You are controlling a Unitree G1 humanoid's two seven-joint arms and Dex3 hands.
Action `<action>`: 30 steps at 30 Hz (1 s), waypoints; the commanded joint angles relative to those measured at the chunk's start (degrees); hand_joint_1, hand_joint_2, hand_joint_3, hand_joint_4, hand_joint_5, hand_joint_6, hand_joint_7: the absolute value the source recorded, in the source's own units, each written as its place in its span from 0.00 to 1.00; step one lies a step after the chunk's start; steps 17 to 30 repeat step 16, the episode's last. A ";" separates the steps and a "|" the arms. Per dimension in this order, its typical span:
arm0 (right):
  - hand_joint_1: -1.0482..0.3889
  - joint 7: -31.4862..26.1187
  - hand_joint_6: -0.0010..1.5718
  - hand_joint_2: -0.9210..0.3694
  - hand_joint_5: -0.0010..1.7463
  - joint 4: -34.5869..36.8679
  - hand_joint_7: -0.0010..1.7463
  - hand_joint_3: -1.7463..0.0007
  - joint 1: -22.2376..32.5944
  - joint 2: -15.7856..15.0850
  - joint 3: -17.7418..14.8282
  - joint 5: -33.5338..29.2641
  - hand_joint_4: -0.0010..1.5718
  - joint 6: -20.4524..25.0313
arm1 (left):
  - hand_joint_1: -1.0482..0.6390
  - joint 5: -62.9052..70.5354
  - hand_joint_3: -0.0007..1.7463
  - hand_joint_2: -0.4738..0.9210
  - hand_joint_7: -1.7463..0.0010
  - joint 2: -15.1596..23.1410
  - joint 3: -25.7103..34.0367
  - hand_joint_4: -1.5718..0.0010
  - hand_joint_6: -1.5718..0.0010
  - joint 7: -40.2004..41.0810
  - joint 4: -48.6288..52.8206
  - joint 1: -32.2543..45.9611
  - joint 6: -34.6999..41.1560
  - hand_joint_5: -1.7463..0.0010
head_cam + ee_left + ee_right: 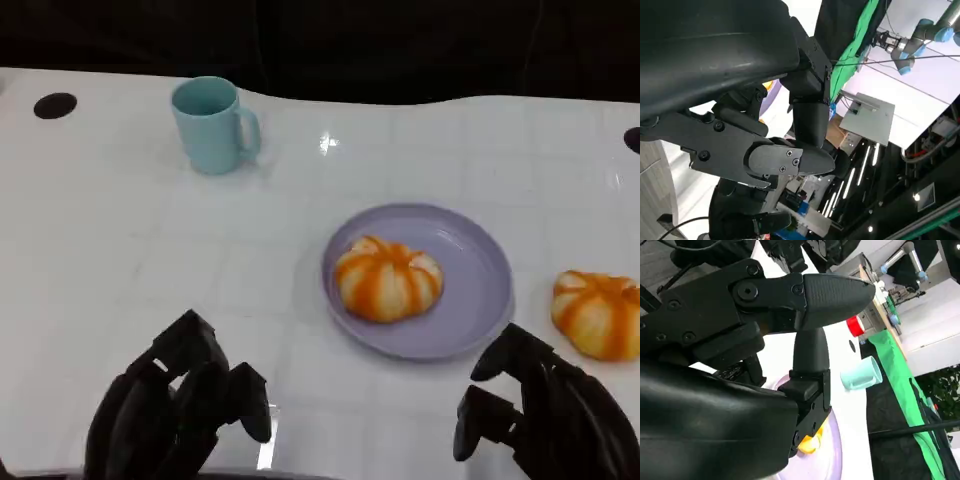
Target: Grasp the bread from the table and place it into the plate.
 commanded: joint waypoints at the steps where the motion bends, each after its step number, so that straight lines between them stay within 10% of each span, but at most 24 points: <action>1: 0.35 0.12 0.31 0.00 1.00 -0.55 0.97 0.76 0.32 -0.50 -0.41 0.73 0.48 0.35 | 0.30 -0.27 0.21 1.00 0.03 0.10 0.67 0.50 0.63 -1.05 0.12 0.46 -0.08 0.00; 30: 0.34 0.17 0.30 0.00 1.00 -0.48 0.98 0.76 0.42 -0.93 -0.75 0.44 0.48 0.12 | 0.30 1.05 0.20 1.00 0.03 -0.22 1.80 0.49 0.62 -1.69 2.93 -0.10 -1.49 0.00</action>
